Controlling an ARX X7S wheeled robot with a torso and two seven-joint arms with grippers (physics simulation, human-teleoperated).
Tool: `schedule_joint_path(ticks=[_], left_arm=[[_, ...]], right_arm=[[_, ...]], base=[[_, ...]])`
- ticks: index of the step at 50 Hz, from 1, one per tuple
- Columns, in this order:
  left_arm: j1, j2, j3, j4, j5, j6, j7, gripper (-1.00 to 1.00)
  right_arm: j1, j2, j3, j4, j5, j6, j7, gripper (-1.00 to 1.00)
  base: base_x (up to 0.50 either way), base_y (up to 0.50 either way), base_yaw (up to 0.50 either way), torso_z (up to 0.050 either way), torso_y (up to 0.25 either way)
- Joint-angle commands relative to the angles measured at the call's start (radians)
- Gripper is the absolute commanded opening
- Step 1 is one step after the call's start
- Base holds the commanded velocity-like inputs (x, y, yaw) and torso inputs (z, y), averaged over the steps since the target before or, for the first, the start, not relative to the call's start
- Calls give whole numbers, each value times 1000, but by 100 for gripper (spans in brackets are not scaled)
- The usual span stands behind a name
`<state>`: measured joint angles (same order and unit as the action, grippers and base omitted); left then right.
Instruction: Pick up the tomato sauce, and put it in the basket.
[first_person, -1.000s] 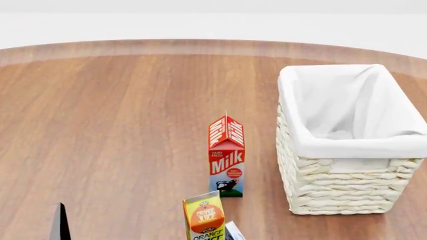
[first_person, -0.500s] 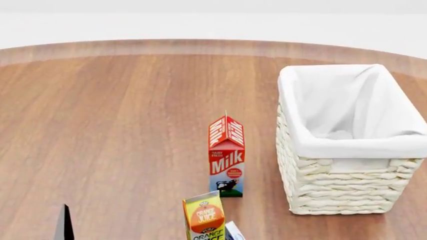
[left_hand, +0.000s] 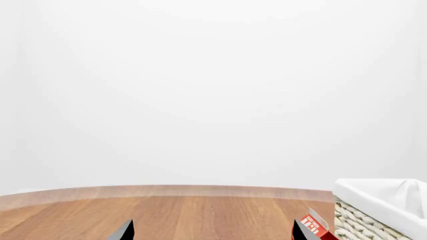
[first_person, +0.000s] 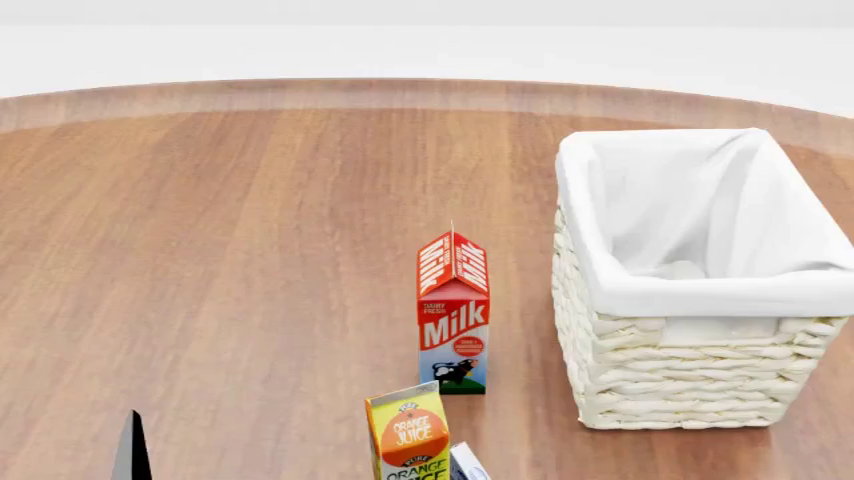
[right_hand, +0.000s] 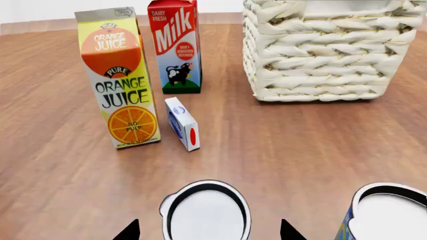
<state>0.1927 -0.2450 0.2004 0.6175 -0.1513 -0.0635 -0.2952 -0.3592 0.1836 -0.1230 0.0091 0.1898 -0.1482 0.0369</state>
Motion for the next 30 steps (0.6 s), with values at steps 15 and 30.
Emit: schedule_joint_path(ticks=[15, 30], left_arm=[[7, -19, 5, 28, -13, -3, -20, 100], [7, -29, 14, 33, -23, -5, -32, 100]], right_arm=[[75, -7, -31, 90, 8, 21, 22, -100], [44, 21, -34, -6, 39, 23, 32, -100]], base=[[0, 0, 0, 0, 0], [0, 0, 0, 0, 1]])
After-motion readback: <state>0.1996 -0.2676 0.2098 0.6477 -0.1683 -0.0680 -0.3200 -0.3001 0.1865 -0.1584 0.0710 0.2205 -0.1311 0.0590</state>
